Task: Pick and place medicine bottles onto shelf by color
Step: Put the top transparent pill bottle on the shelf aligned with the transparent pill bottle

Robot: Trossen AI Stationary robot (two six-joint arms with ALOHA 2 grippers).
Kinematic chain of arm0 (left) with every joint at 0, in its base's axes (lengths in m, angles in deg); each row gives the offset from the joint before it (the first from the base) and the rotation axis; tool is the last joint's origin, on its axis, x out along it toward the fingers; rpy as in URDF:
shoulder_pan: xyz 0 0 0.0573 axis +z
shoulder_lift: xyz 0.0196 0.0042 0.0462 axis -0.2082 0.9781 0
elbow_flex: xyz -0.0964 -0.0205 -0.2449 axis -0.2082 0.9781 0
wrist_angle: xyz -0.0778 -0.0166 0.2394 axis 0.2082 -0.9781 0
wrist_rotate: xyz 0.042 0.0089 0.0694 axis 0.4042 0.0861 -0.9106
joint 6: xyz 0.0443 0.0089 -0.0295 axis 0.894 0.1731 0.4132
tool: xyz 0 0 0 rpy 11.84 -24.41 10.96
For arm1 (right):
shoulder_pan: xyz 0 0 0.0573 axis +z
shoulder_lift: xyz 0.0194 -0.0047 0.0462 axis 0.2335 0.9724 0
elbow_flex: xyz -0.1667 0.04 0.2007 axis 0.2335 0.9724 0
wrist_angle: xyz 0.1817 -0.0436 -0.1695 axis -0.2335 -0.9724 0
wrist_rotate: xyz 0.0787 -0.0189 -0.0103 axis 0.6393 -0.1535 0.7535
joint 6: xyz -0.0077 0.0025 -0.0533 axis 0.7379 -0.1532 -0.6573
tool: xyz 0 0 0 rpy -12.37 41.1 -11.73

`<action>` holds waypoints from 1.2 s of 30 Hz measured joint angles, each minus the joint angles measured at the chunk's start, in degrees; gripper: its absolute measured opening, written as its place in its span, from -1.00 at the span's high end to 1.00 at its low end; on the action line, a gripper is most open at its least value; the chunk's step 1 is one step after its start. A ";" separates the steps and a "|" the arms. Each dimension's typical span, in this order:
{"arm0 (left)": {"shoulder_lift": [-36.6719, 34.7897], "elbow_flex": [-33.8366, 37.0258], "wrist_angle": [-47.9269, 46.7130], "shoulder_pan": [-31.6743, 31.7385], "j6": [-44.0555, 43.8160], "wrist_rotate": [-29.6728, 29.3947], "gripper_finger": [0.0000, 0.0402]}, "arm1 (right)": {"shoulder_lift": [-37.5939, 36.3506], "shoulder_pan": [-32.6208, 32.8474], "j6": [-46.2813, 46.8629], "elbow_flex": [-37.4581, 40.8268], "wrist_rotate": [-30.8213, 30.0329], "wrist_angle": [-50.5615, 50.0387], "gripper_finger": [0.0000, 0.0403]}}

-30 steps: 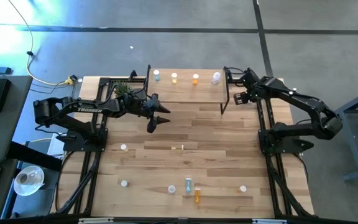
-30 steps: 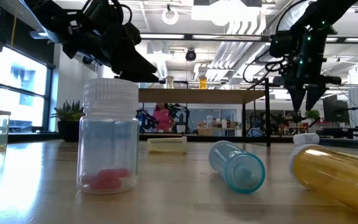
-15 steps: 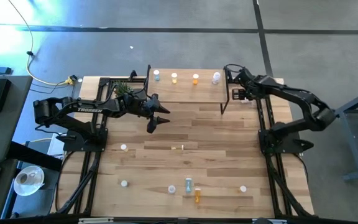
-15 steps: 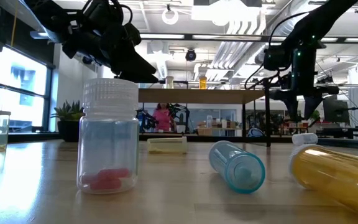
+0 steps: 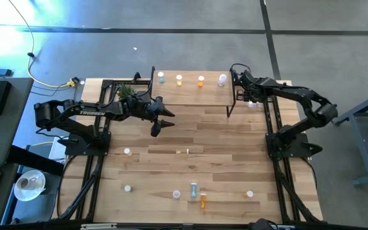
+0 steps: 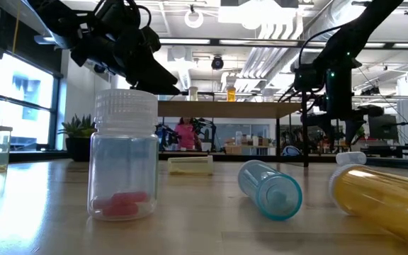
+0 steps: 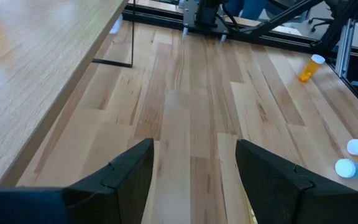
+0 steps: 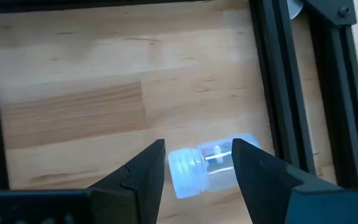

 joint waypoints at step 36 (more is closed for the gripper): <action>0.02 0.02 -0.17 0.00 0.27 0.00 -0.07 | 2.09 -0.15 1.97 0.46 2.62 -8.15 0.12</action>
